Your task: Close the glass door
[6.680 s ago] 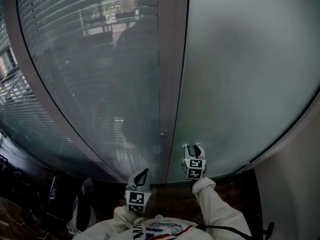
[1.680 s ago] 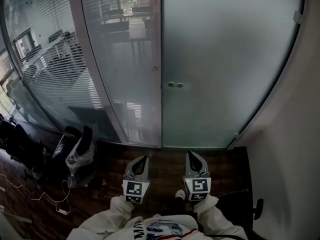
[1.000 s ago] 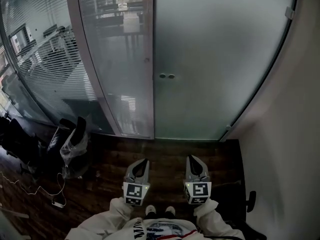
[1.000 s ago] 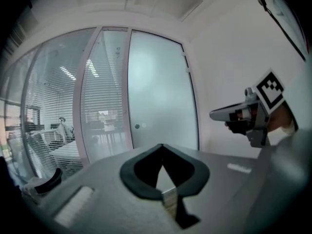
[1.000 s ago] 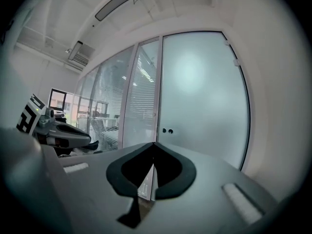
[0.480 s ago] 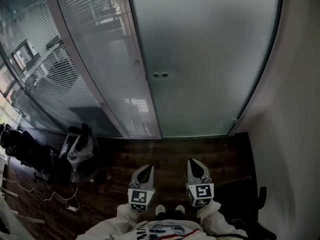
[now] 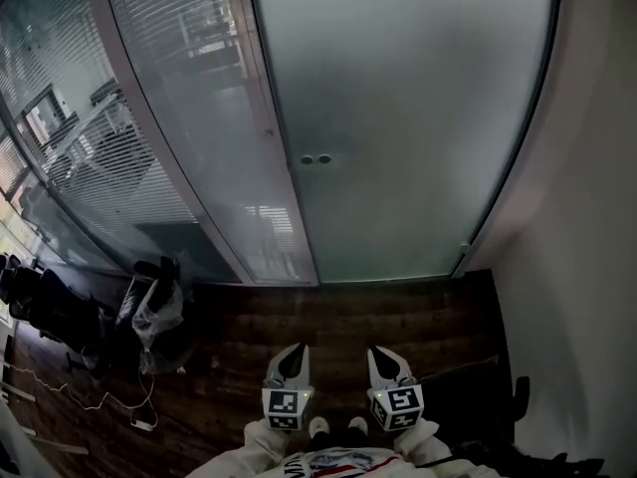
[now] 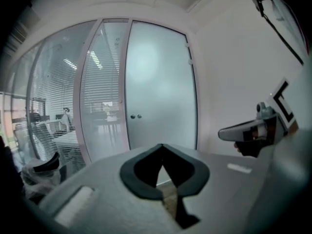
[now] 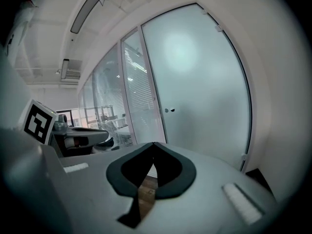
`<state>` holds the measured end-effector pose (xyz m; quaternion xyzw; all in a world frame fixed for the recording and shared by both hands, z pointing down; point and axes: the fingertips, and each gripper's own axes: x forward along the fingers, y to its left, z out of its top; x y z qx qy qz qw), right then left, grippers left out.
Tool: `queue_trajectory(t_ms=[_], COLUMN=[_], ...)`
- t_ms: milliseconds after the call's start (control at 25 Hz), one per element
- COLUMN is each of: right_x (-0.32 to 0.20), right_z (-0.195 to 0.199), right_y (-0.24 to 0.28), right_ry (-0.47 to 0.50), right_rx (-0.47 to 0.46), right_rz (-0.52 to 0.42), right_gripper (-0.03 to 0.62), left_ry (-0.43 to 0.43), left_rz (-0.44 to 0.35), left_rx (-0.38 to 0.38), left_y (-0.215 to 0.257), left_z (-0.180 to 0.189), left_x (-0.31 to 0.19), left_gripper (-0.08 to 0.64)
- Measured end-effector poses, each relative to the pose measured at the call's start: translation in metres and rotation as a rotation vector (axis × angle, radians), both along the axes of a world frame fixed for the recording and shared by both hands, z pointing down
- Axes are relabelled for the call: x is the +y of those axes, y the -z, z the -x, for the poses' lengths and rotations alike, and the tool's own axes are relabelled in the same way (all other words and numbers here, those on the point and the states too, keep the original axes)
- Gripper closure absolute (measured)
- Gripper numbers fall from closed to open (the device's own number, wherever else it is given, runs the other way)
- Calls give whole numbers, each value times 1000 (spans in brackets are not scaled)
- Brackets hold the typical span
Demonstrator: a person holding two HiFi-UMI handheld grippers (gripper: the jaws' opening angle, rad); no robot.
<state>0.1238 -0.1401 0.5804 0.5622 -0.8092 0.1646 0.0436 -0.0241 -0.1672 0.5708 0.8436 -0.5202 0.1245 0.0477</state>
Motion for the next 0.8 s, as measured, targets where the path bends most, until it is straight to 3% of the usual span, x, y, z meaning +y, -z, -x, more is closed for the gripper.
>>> queue_trajectory(t_ms=[480,800], right_x=[9,1], right_z=[-2,7], right_y=[-21,7], right_ry=[5,11], right_rx=[18,51], right_rz=[97,-14], right_gripper=[586,587], left_ry=[63,54], left_rz=[29,-16], left_rx=[50,26], left_y=[13,7], left_z=[19,33], left_x=[-8,-9], left_gripper=[558,558])
